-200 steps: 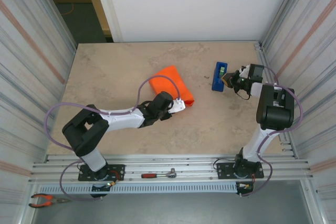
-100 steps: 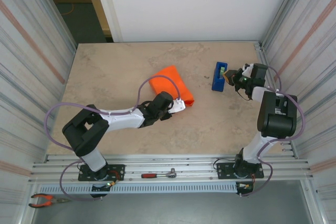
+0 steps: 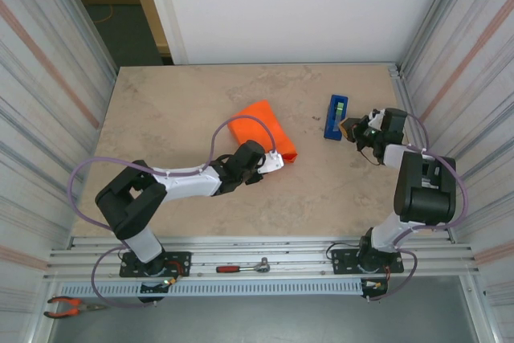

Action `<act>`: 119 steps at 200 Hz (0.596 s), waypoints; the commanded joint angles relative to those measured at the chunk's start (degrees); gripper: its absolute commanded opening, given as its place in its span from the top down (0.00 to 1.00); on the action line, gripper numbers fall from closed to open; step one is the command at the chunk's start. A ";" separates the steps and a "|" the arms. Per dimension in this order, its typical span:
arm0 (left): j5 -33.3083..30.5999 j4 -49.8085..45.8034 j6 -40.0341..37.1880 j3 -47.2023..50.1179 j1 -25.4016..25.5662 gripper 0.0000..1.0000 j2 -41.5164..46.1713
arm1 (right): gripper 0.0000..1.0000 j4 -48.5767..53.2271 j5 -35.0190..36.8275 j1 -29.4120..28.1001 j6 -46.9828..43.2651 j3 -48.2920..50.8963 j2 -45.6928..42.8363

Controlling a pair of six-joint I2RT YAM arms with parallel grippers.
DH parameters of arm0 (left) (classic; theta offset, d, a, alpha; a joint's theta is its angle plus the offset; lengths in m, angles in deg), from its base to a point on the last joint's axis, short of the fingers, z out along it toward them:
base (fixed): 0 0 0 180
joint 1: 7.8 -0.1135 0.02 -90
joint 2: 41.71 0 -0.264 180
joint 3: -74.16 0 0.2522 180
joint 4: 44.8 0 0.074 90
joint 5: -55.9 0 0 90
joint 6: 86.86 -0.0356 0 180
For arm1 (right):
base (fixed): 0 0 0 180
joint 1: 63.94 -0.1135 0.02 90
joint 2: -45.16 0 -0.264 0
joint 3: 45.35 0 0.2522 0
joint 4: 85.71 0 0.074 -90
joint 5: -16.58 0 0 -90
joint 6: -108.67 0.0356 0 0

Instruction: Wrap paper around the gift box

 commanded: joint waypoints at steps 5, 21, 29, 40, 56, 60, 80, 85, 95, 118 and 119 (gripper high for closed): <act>3.57 -5.65 0.22 0.36 0.99 0.66 -2.56 | 1.00 0.36 -0.25 -0.61 1.05 2.34 -2.23; 3.56 -5.65 0.20 0.26 1.02 0.66 -2.65 | 1.00 0.30 0.00 -0.70 0.96 3.52 -2.26; 3.56 -5.65 0.24 0.27 1.02 0.66 -2.65 | 1.00 0.21 0.14 -0.70 0.90 3.98 -2.24; 3.57 -5.68 0.25 0.28 0.99 0.66 -2.65 | 1.00 0.01 0.29 -0.74 0.83 4.62 -2.11; 3.50 -5.66 0.26 0.27 0.98 0.66 -2.65 | 1.00 -0.24 0.38 -0.88 0.69 5.19 -1.75; 3.55 -5.66 0.27 0.27 0.97 0.66 -2.64 | 1.00 -0.35 0.38 -0.94 0.69 5.32 -1.61; 3.49 -5.66 0.22 0.27 0.99 0.66 -2.63 | 1.00 -0.52 0.70 -0.90 0.43 5.85 -1.07; 3.48 -5.66 0.27 0.28 0.98 0.66 -2.58 | 1.00 -0.61 0.81 -0.88 0.39 6.01 -0.95; 3.48 -5.66 0.24 0.26 1.08 0.66 -2.65 | 1.00 -0.81 0.98 -0.88 0.34 6.18 -0.60; 3.56 -5.65 0.22 0.36 1.07 0.66 -2.64 | 1.00 -1.08 1.54 -0.88 0.17 6.34 0.74; 3.56 -5.65 0.21 0.36 1.11 0.66 -2.64 | 1.00 -1.06 1.53 -0.88 0.17 6.38 0.78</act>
